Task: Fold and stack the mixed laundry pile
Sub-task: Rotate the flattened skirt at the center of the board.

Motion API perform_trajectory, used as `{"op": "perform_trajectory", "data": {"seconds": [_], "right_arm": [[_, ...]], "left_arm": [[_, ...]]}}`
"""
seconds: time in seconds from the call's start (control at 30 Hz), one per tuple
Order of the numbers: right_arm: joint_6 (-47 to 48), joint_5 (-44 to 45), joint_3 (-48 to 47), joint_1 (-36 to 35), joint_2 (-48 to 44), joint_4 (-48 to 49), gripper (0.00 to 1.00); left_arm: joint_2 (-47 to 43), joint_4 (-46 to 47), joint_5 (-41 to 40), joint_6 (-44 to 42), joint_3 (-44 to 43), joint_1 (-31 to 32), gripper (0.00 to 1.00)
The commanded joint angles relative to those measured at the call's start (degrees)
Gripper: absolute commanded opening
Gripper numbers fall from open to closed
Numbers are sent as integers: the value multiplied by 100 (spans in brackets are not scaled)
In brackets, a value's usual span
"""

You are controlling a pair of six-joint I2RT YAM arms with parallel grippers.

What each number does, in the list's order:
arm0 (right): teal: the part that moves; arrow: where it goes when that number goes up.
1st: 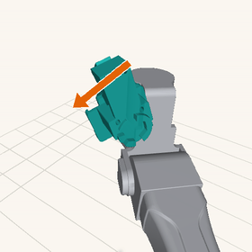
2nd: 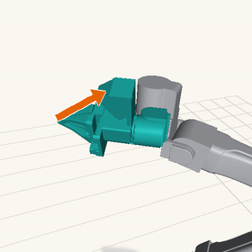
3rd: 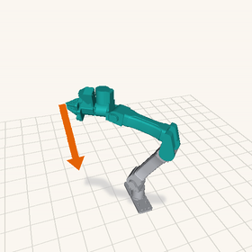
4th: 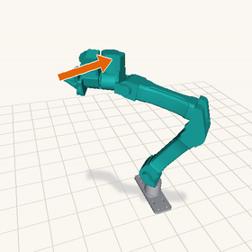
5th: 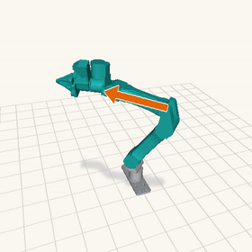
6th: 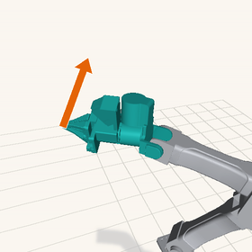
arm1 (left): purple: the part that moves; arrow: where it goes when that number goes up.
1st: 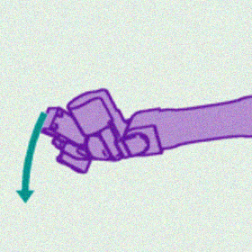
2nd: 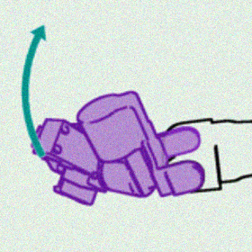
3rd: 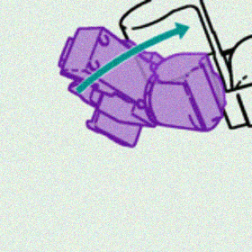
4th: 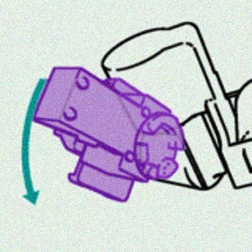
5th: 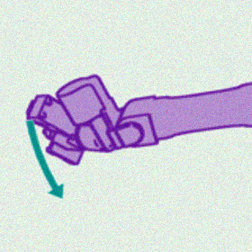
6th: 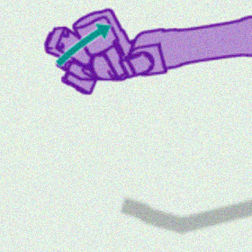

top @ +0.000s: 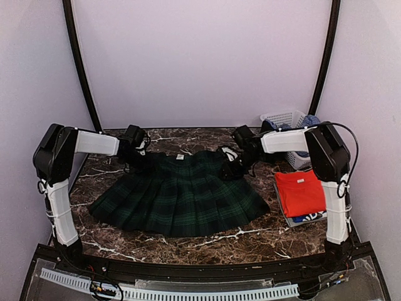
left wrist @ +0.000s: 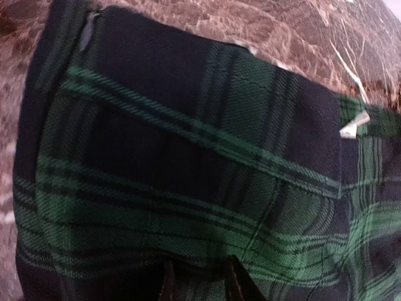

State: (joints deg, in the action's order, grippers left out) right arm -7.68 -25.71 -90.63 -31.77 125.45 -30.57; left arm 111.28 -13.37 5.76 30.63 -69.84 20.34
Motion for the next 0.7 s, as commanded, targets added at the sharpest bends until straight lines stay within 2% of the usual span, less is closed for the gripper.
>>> {"op": "perform_trajectory", "data": {"seconds": [0.0, 0.03, 0.07, 0.17, 0.2, 0.3, 0.37, 0.47, 0.57, 0.67], "right_arm": [[-664, -527, 920, -785, -281, 161, 26], [-878, -663, 1078, -991, -412, 358, 26], [-1050, -860, 1193, -1205, -602, 524, 28], [-1315, -1536, 1273, -1775, -1099, 1074, 35], [-1309, -1621, 1224, -1833, -1271, 1108, 38], [-1217, -1161, 1084, -1577, -1770, 1054, 41], [-1160, -937, 936, -1184, -1796, 1128, 42], [-868, -956, 211, -802, -1246, 847, 43], [-560, -857, -623, -750, -524, 542, 46], [-281, -1042, -1474, -749, 145, -2, 50]], "left_arm": [[783, -408, 82, -373, -1204, -242, 26], [1062, -520, 15, -549, -1460, -254, 26], [1207, -714, -4, -651, -2072, -271, 26], [1997, -1237, 205, -1144, -3494, -266, 32], [2179, -1550, 254, -1229, -4145, -249, 34], [2011, -1711, 246, -1538, -4665, -145, 46], [1663, -1657, 287, -1543, -4504, -122, 49], [893, -1598, 139, -1392, -3882, -96, 50], [136, -961, 49, -1130, -2409, -83, 52], [-553, -619, 54, -992, -1469, -83, 56]]}}
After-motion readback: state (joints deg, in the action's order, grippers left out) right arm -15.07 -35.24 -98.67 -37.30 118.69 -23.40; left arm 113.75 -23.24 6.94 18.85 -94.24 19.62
